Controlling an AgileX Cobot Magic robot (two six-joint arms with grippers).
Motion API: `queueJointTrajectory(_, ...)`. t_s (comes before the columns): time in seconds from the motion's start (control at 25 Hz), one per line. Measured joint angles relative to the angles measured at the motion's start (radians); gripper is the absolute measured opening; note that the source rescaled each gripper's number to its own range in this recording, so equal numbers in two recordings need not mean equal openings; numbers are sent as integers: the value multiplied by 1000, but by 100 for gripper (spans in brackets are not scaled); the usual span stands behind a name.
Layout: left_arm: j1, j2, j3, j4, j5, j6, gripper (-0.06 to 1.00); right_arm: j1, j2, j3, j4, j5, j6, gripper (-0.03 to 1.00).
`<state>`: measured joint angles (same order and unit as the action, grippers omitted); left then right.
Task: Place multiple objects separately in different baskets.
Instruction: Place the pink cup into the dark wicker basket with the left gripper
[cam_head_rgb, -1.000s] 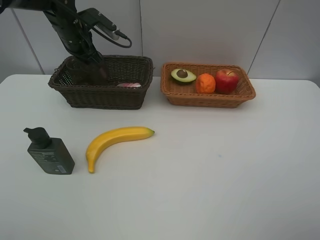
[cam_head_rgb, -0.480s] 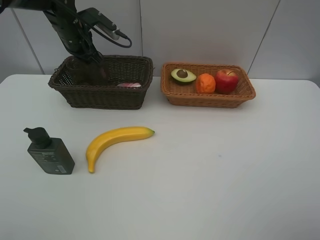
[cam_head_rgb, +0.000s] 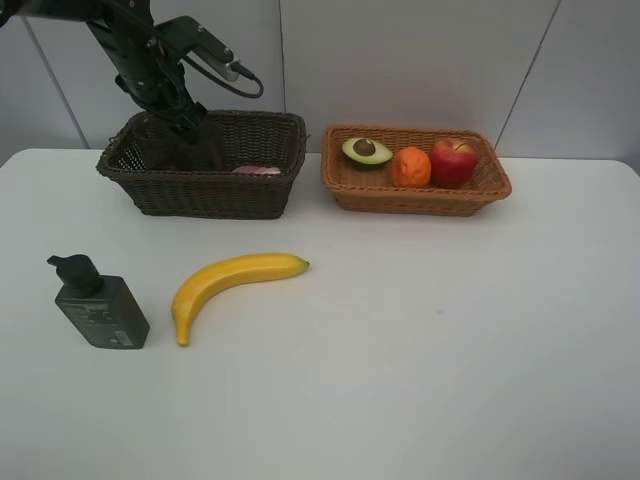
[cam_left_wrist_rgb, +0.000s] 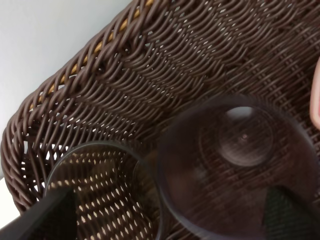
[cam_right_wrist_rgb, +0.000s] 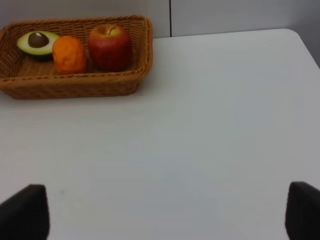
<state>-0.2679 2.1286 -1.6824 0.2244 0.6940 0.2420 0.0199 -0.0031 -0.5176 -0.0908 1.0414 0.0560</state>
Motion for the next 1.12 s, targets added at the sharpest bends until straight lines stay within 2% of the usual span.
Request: queueJointTrajectory(1.12, 0, -34, 0, -1, 1, 50, 100, 0, 0, 0, 0, 0, 0, 100)
